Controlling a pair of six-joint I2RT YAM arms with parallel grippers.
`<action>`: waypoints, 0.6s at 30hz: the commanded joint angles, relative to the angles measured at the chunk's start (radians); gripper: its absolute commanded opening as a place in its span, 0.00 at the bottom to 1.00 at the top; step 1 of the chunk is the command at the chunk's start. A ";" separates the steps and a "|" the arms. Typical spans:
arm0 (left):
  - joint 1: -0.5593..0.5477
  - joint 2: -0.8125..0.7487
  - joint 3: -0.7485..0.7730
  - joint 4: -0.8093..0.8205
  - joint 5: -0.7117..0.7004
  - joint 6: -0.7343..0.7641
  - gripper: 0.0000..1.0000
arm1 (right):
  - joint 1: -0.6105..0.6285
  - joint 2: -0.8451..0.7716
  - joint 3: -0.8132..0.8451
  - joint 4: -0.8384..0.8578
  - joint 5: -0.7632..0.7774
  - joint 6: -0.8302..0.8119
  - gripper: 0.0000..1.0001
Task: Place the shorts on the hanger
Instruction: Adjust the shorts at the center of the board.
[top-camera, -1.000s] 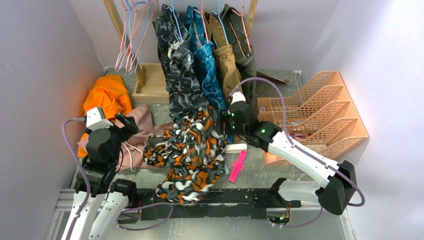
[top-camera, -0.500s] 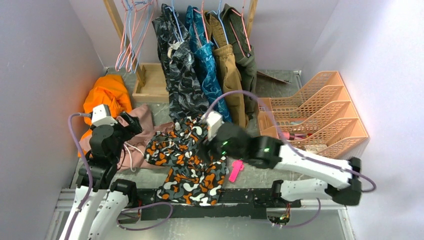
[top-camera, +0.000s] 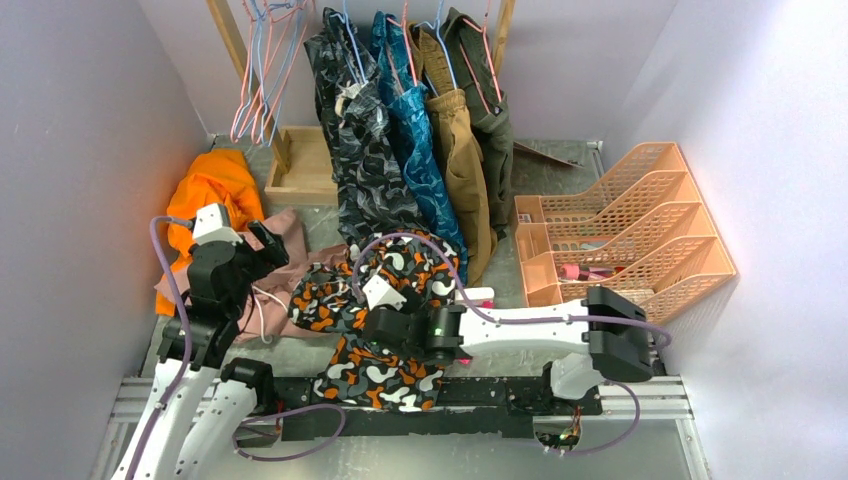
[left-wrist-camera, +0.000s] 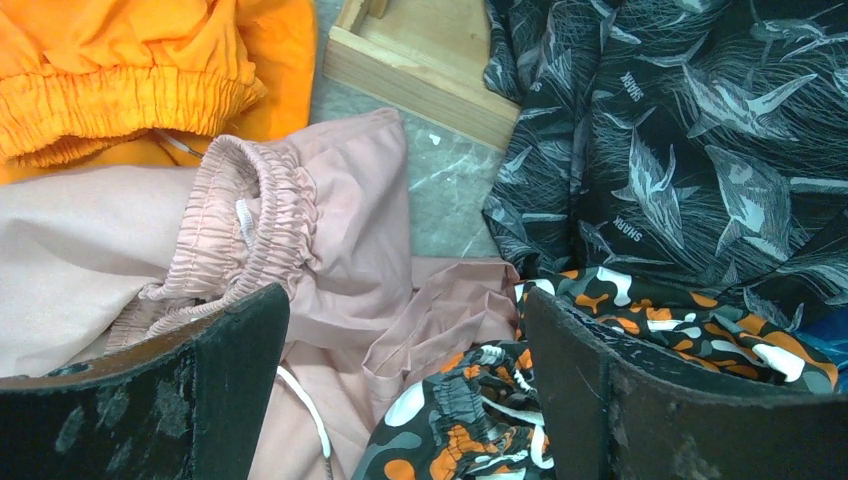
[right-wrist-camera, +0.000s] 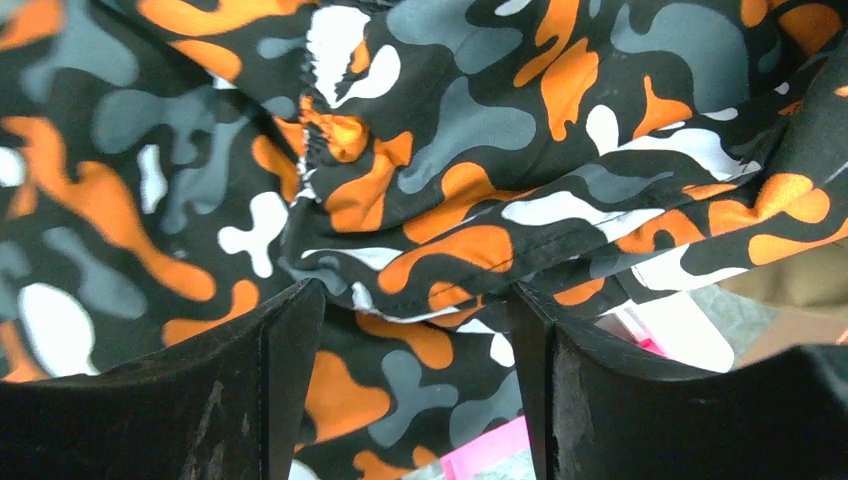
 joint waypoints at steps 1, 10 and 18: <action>-0.003 0.006 0.016 0.017 0.025 0.012 0.91 | 0.006 0.090 0.011 -0.033 0.124 0.017 0.69; -0.003 0.018 0.012 0.035 0.091 0.031 0.91 | -0.009 -0.063 0.052 0.037 0.107 -0.019 0.00; -0.005 0.063 -0.006 0.111 0.357 0.088 0.87 | -0.221 -0.371 -0.063 0.085 0.013 0.025 0.00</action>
